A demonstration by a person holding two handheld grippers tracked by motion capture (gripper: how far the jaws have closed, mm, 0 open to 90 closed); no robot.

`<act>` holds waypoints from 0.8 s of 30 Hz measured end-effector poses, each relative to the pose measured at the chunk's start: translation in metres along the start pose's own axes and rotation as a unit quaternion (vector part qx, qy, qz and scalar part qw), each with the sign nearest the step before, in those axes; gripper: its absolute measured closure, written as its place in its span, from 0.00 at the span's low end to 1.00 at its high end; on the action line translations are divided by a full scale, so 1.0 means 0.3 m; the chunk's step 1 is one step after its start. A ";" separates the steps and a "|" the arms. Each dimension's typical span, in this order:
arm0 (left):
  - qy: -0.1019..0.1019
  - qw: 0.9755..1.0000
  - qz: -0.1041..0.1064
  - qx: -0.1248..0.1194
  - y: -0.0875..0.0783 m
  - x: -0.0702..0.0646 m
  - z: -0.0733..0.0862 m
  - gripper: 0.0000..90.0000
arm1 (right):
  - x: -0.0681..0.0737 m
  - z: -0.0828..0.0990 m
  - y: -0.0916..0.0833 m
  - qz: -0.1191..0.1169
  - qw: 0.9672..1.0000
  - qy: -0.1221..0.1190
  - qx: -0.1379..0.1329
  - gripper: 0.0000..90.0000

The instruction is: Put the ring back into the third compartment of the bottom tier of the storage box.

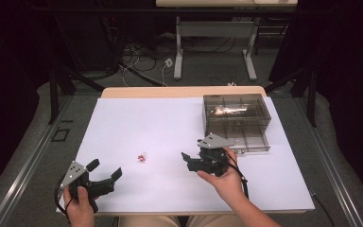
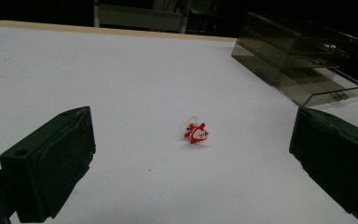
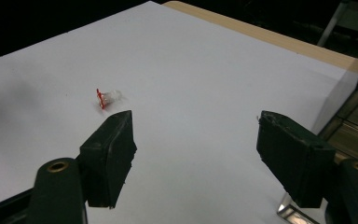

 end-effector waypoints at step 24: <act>-0.002 1.000 0.000 0.000 0.001 0.001 0.002 0.01 | 0.089 -0.039 0.150 -0.044 0.999 0.002 -0.012 0.46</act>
Point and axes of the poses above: each handheld gripper's, and its own axes: y roughly forward along the jaws, z roughly out of its underside, x roughly to its left, the point moved 8 cm from there along y, roughly forward along the jaws, and after that the axes turned 10 degrees about -y, right-handed, at the moved point
